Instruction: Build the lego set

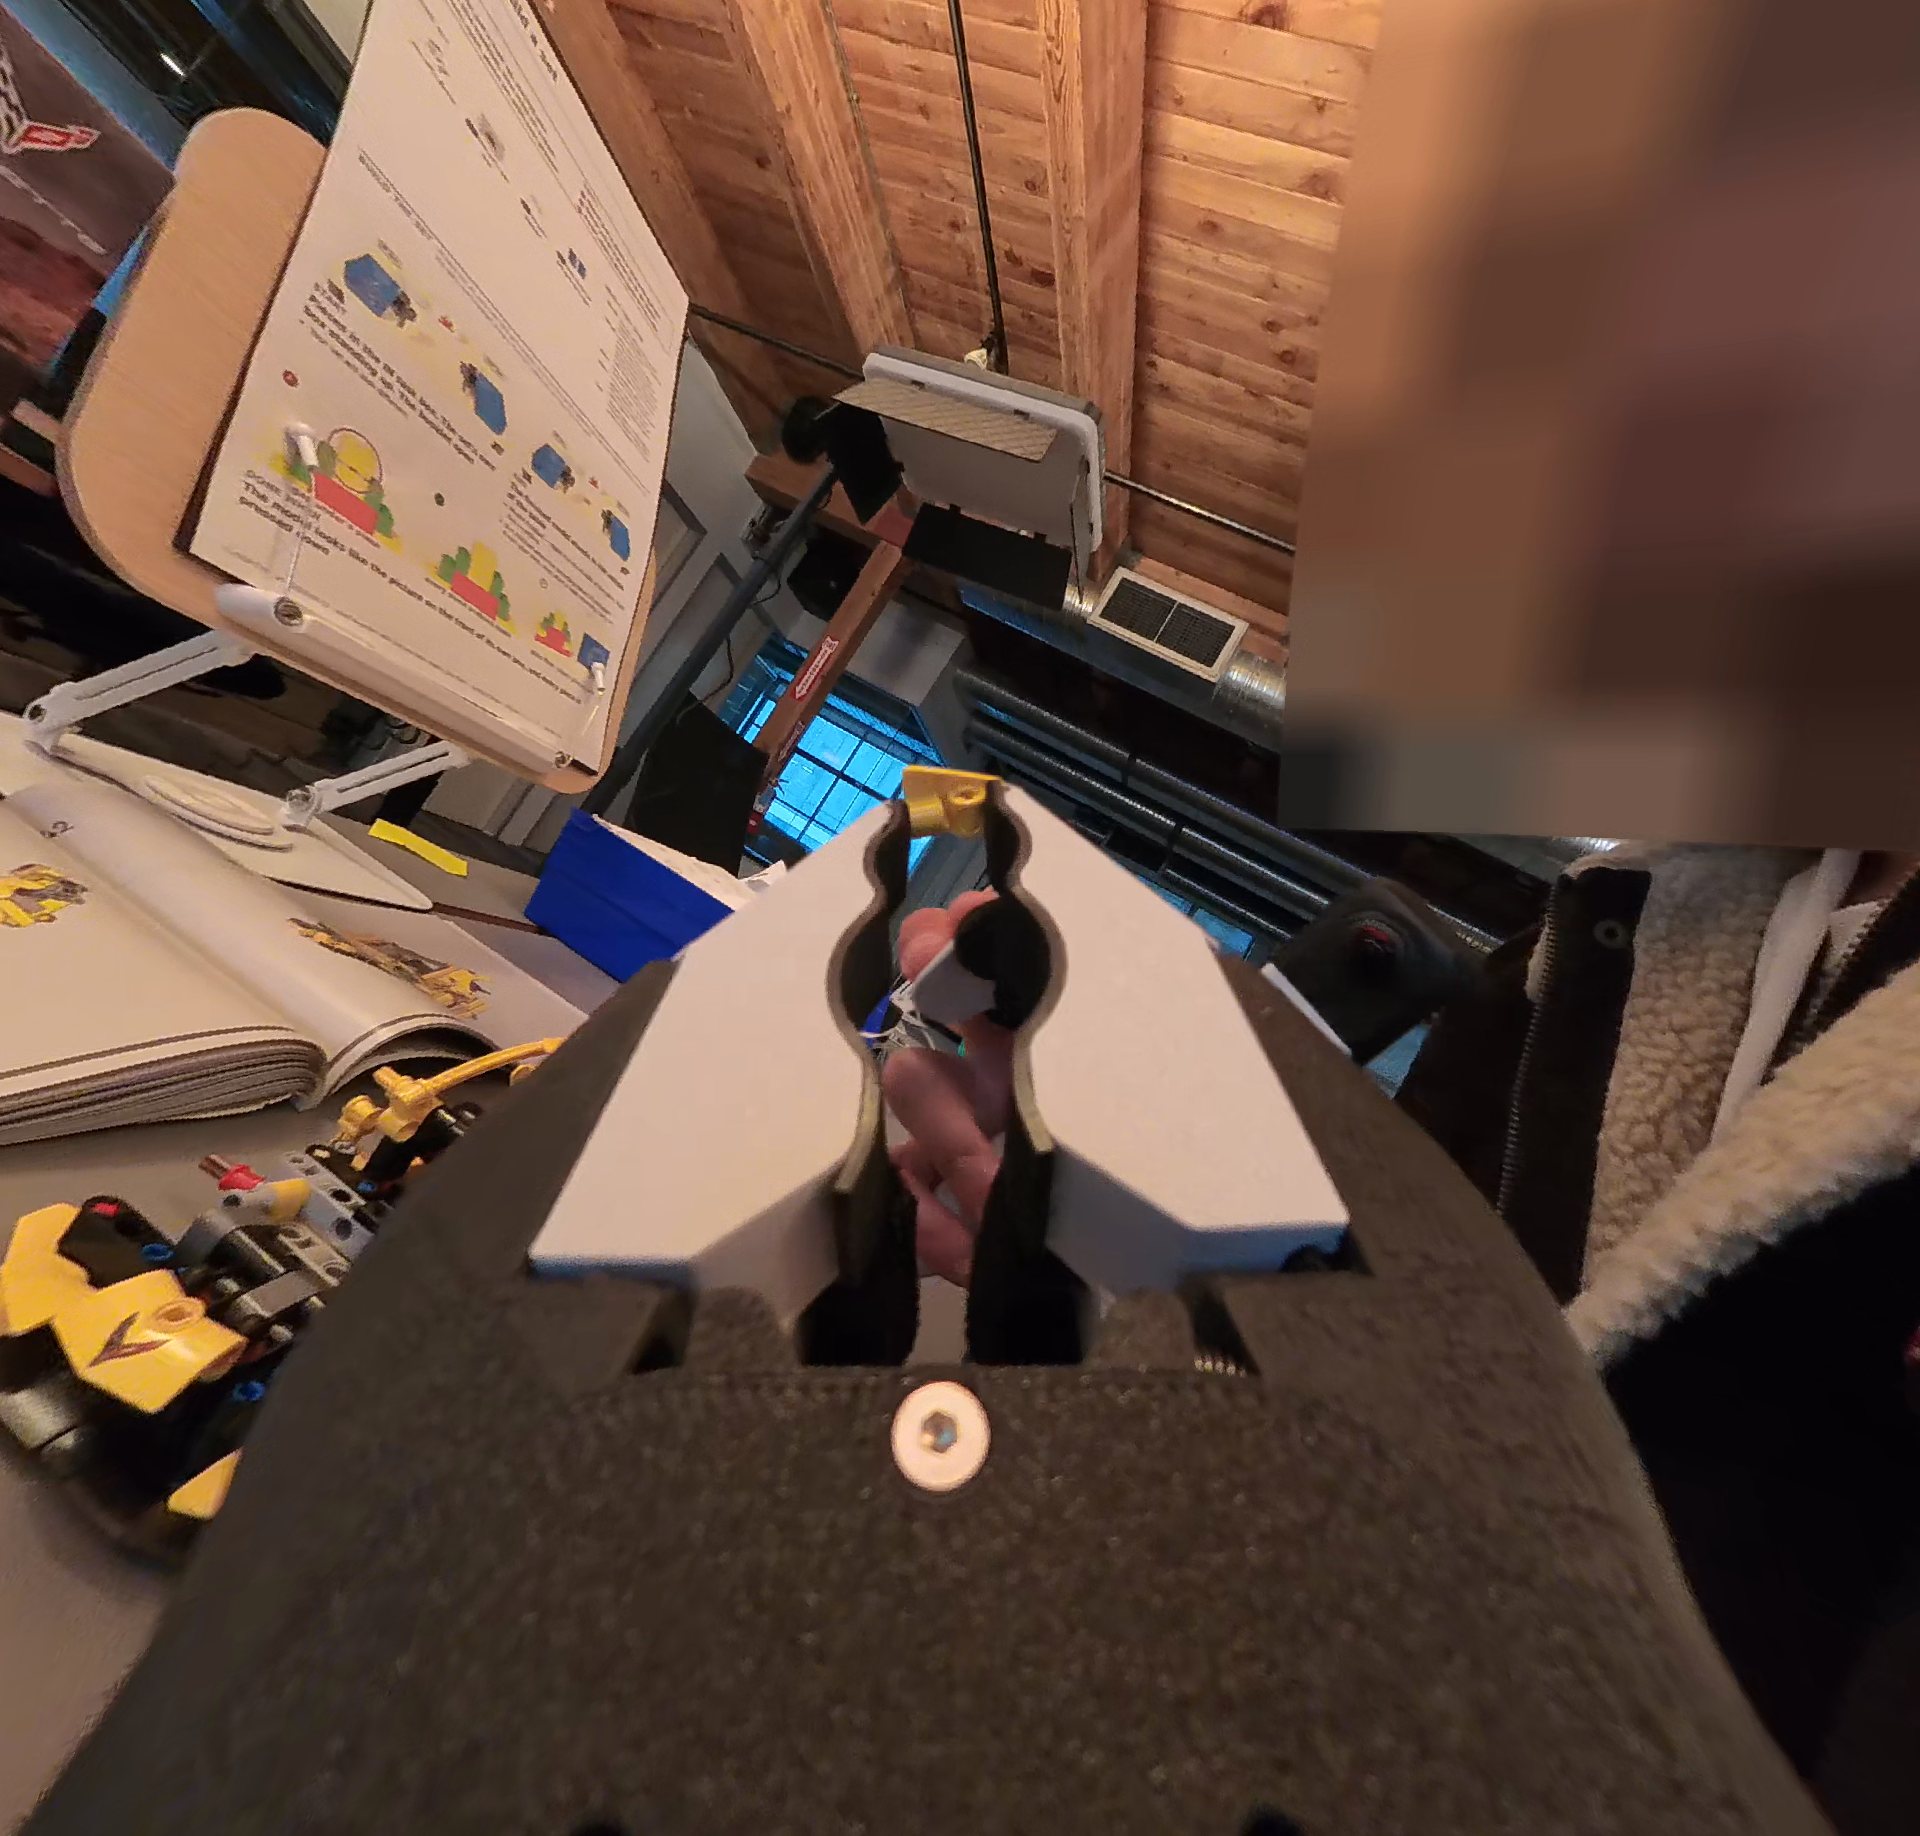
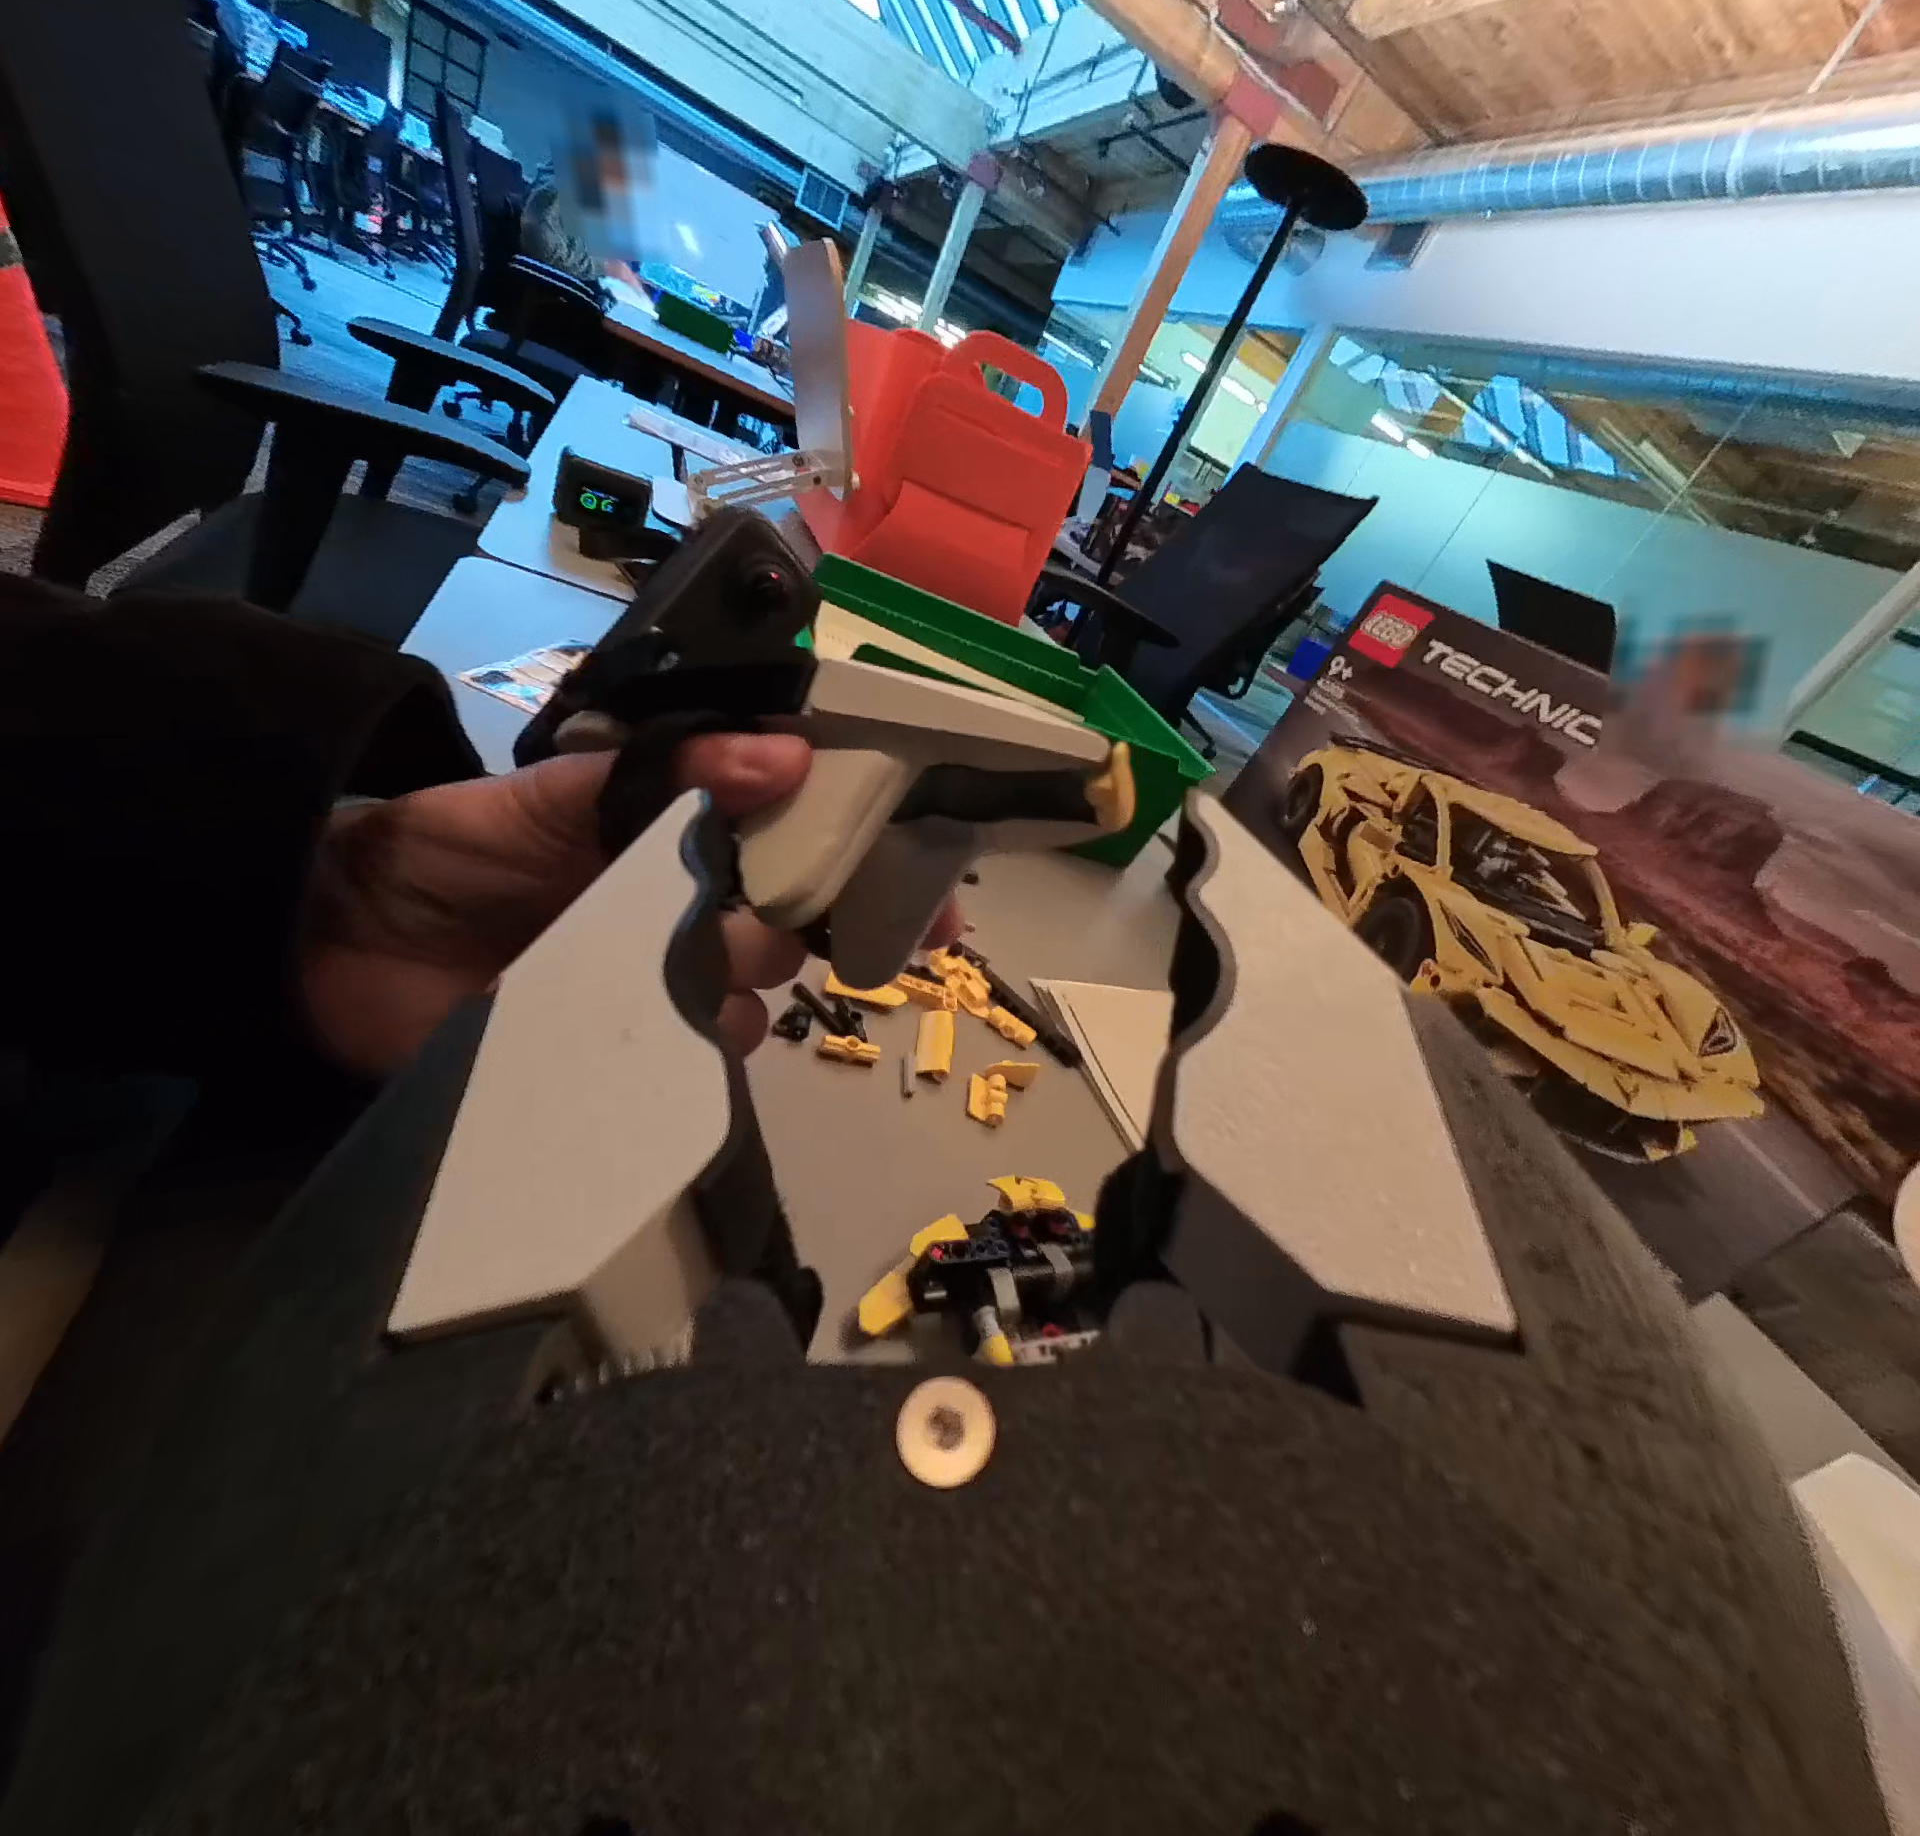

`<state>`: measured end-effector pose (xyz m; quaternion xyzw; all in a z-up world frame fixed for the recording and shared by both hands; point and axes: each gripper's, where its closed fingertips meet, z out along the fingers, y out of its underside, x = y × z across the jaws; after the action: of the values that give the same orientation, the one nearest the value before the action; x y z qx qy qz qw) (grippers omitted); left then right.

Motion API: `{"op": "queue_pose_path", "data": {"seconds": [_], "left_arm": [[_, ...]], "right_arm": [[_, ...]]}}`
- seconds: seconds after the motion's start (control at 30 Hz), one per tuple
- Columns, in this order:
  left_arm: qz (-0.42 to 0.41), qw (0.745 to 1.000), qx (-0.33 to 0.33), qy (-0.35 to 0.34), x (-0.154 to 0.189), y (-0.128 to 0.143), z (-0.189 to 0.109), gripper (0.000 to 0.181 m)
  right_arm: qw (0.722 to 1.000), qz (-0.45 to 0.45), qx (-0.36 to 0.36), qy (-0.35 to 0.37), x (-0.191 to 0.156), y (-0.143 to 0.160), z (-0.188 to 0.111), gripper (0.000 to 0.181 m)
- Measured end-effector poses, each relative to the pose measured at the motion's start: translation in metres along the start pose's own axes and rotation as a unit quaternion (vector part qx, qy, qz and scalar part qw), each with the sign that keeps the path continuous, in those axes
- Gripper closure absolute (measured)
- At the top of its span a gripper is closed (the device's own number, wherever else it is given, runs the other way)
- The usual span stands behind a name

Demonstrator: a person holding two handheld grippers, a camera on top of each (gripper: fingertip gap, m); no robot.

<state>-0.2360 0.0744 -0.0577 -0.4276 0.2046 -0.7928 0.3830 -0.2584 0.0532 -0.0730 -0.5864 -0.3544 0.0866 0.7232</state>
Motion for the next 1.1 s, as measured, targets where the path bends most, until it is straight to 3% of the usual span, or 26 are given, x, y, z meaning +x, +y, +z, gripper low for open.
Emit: {"op": "queue_pose_path", "data": {"seconds": [0.23, 0.5, 0.63, 0.87, 1.1], "left_arm": [[0.006, 1.000, -0.022, 0.016, 0.007, 0.009, 0.004, 0.167], [-0.009, 1.000, 0.011, 0.003, 0.000, -0.004, -0.002, 0.167], [-0.002, 1.000, 0.007, -0.001, 0.000, -0.003, -0.002, 0.168], [0.023, 1.000, -0.020, -0.003, 0.003, 0.007, 0.003, 0.168], [0.030, 0.999, -0.017, -0.015, -0.001, 0.004, 0.002, 0.168]], "right_arm": [[1.000, -0.006, -0.017, -0.015, -0.010, 0.008, 0.006, 0.090], [0.999, 0.007, -0.024, -0.026, -0.009, 0.010, 0.002, 0.103], [0.999, 0.029, 0.007, -0.017, -0.001, -0.003, -0.002, 0.109], [0.999, 0.026, 0.012, -0.020, -0.006, -0.004, 0.001, 0.102], [1.000, 0.016, 0.011, -0.023, -0.004, -0.004, -0.003, 0.109]]}}
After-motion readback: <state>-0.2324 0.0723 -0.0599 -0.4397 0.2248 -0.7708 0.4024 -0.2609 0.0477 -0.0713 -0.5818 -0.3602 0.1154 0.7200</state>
